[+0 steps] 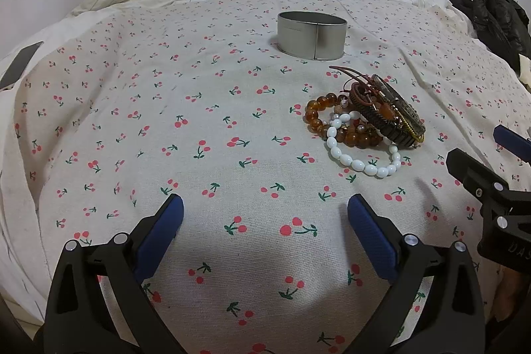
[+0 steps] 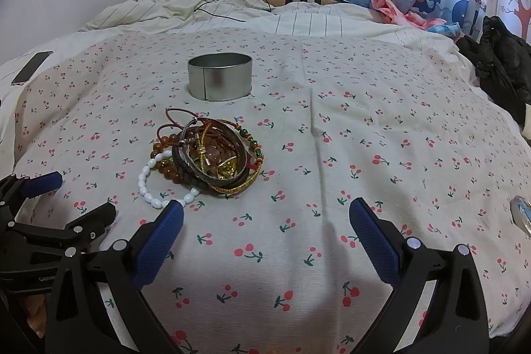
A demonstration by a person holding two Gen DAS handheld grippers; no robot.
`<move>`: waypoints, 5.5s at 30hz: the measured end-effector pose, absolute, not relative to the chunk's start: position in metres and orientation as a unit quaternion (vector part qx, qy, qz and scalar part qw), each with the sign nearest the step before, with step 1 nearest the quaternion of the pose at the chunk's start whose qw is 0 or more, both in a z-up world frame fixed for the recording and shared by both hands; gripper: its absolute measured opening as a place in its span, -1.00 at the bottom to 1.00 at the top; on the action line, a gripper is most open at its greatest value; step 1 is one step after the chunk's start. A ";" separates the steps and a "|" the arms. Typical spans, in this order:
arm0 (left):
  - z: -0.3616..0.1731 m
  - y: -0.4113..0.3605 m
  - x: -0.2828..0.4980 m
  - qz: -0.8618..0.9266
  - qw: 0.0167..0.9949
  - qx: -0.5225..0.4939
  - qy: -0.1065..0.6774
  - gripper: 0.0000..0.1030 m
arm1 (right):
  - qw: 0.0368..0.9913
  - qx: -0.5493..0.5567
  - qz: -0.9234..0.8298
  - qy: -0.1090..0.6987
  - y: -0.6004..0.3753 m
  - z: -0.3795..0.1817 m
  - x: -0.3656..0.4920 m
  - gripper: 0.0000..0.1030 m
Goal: Organize jewelry
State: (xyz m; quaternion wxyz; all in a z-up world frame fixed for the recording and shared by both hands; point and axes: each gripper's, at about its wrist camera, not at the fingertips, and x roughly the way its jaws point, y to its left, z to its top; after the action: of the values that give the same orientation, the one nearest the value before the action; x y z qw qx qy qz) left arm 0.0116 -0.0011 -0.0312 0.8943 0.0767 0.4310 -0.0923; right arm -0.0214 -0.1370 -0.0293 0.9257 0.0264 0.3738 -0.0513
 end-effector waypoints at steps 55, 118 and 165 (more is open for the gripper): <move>-0.028 -0.001 0.027 -0.117 0.880 0.040 0.459 0.85 | 0.932 0.033 -0.031 0.360 -0.139 -0.018 -0.022 0.86; -0.013 -0.060 0.108 -0.268 0.826 -0.068 0.492 -0.02 | 0.882 0.270 0.196 0.334 -0.246 0.016 0.036 -0.91; -0.002 -0.073 0.255 -0.220 0.822 0.003 0.525 -0.29 | 0.851 0.208 0.217 0.430 -0.195 -0.018 0.230 -0.86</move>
State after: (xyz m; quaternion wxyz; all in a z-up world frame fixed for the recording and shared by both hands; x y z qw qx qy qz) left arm 0.2555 -0.0727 -0.0016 0.8223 0.0031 0.5247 -0.2200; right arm 0.2302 -0.1948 -0.0177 0.8512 0.2079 0.4303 0.2170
